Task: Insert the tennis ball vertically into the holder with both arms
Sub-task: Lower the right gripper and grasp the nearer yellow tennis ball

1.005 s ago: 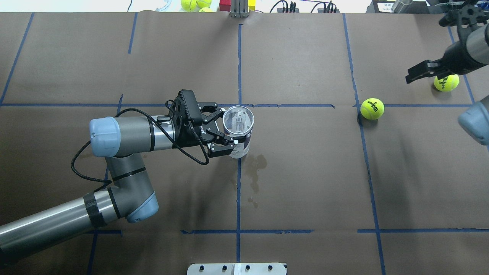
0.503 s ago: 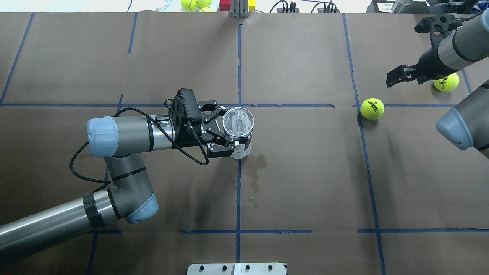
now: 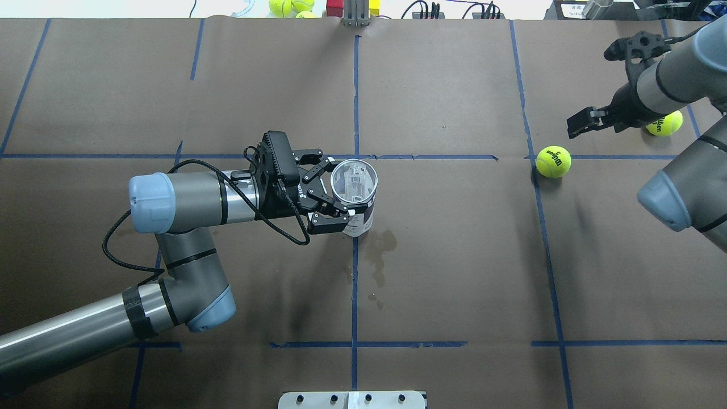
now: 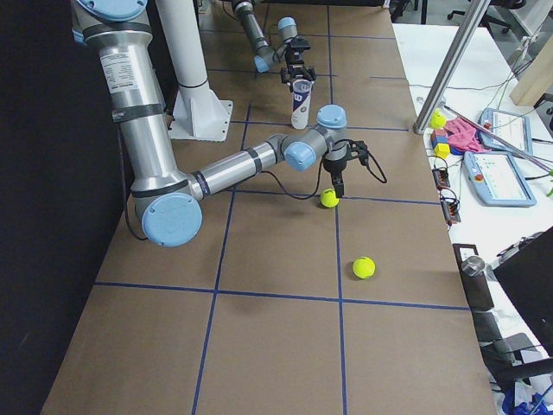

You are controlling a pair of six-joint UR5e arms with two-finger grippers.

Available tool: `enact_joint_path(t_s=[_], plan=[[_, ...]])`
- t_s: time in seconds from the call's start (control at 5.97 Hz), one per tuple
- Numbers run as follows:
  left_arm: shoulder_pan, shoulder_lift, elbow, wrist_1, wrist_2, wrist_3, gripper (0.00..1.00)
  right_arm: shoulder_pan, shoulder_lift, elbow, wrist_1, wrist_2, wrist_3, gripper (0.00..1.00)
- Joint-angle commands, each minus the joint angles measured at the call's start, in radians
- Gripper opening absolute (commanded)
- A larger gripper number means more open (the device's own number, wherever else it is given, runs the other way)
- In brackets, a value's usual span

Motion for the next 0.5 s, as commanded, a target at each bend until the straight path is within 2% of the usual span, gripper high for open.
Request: enact_joint_path(t_s=[0.0, 0.34], plan=[[0.000, 0.002, -0.006, 0.000, 0.000, 0.000, 0.88, -0.040, 0.026, -0.044, -0.001, -0.012, 0.000, 1.00], [0.001, 0.008, -0.007, 0.000, 0.000, 0.000, 0.88, -0.076, 0.053, -0.119, -0.001, -0.012, -0.008, 1.00]])
